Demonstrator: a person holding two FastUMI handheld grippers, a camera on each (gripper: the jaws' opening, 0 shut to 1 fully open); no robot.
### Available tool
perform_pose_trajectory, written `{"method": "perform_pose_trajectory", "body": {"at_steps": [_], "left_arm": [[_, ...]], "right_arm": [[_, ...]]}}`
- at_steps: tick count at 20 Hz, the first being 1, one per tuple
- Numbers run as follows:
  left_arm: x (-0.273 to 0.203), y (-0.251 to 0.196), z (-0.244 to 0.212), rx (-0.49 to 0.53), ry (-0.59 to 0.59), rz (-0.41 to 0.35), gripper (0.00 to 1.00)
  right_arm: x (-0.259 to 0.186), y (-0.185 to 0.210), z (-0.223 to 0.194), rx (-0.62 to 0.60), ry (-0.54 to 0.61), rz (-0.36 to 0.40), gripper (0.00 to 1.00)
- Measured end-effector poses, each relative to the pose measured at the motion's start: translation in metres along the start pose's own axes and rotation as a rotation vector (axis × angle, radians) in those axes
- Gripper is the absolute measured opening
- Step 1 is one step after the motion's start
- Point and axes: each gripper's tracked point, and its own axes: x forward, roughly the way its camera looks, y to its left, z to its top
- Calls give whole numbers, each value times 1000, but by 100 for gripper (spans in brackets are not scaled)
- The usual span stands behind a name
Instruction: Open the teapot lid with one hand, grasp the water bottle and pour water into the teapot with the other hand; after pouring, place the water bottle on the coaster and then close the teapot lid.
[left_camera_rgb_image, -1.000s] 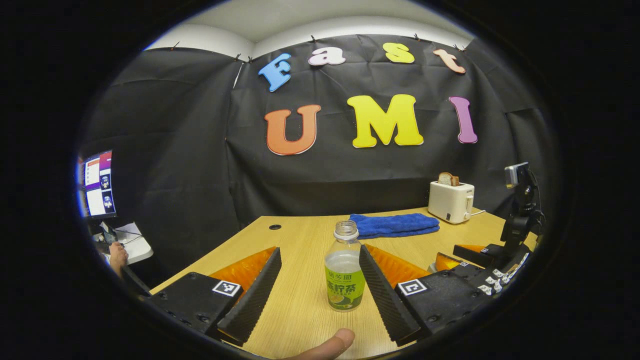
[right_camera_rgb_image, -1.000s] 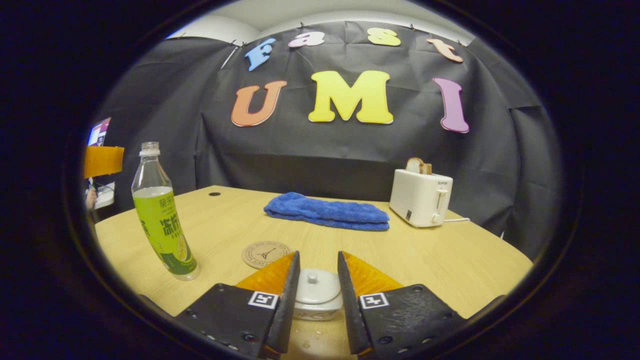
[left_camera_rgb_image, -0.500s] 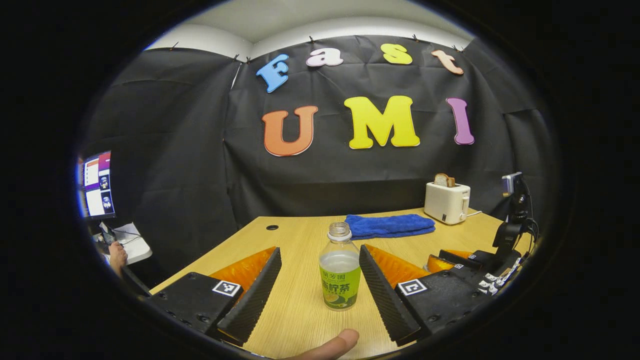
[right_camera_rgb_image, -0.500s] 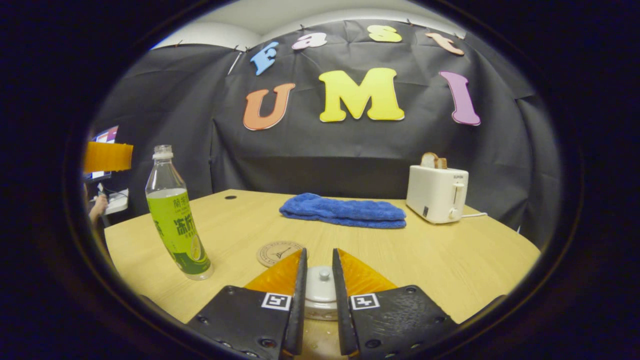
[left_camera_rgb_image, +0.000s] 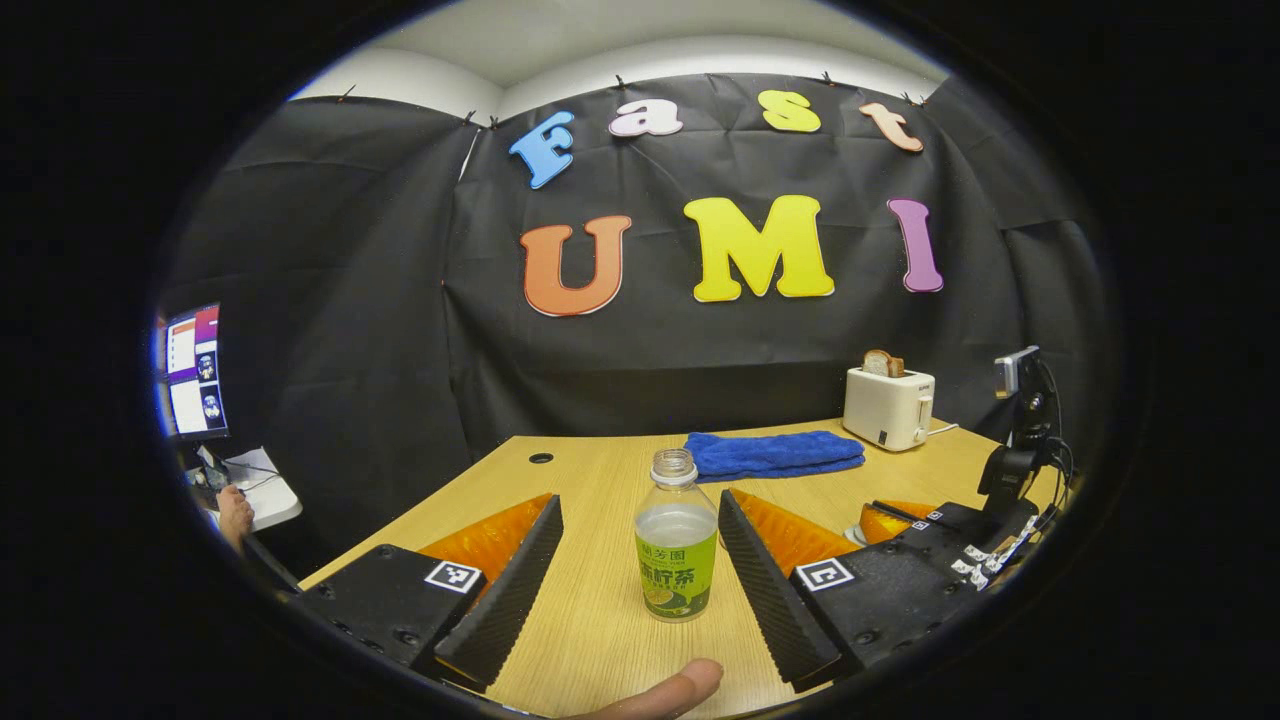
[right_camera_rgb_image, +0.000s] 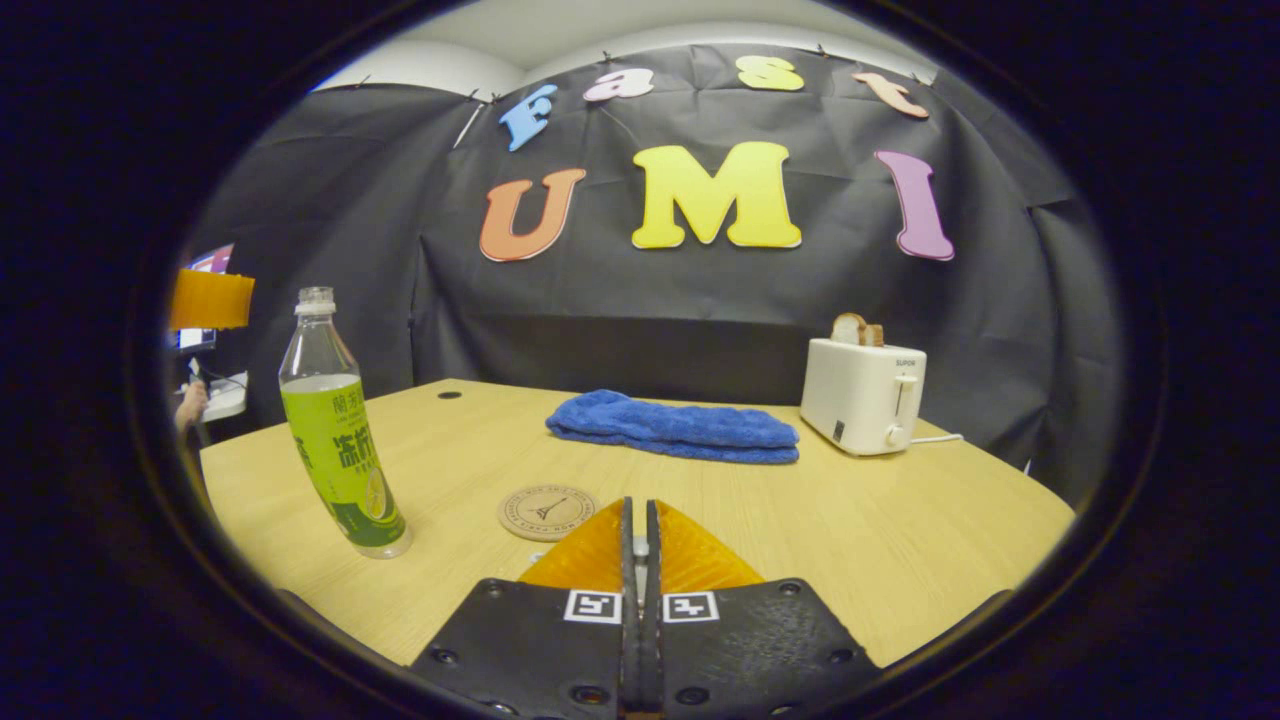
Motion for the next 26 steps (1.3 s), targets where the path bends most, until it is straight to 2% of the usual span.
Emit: {"method": "perform_pose_trajectory", "body": {"at_steps": [4, 6, 8, 10, 12, 14, 15, 17, 19, 24, 26], "left_arm": [[3, 0, -2, -5, 2, -12, 98], [6, 6, -3, -2, -2, -12, 98], [10, 17, -4, 8, -14, 2, 98], [13, 23, -8, -16, -8, 7, 98], [16, 22, -14, -32, -2, -13, 98], [20, 19, -21, -35, 9, -38, 98], [21, 11, -27, -35, 26, -79, 98], [24, 1, -29, -25, -4, -135, 98], [33, 0, -34, -31, -20, -134, 98], [44, -29, -46, -39, -53, -209, 98], [53, -35, -55, -41, -37, -199, 99]], "right_arm": [[-11, 4, 29, 1, -55, 43, 0], [-27, -8, 60, -41, -147, 20, 0], [-47, -17, 80, -19, -197, 24, 0], [-64, -25, 87, 20, -189, 45, 0], [-78, -49, 94, 5, -190, 4, 0], [-87, -61, 90, 12, -175, -4, 0], [-91, -63, 88, 24, -169, 7, 0], [-96, -82, 81, 24, -161, -18, 0], [-98, -87, 72, 40, -149, -19, 0], [-92, -84, 60, 37, -134, 1, 0], [-90, -80, 55, 41, -129, 16, 0]]}}
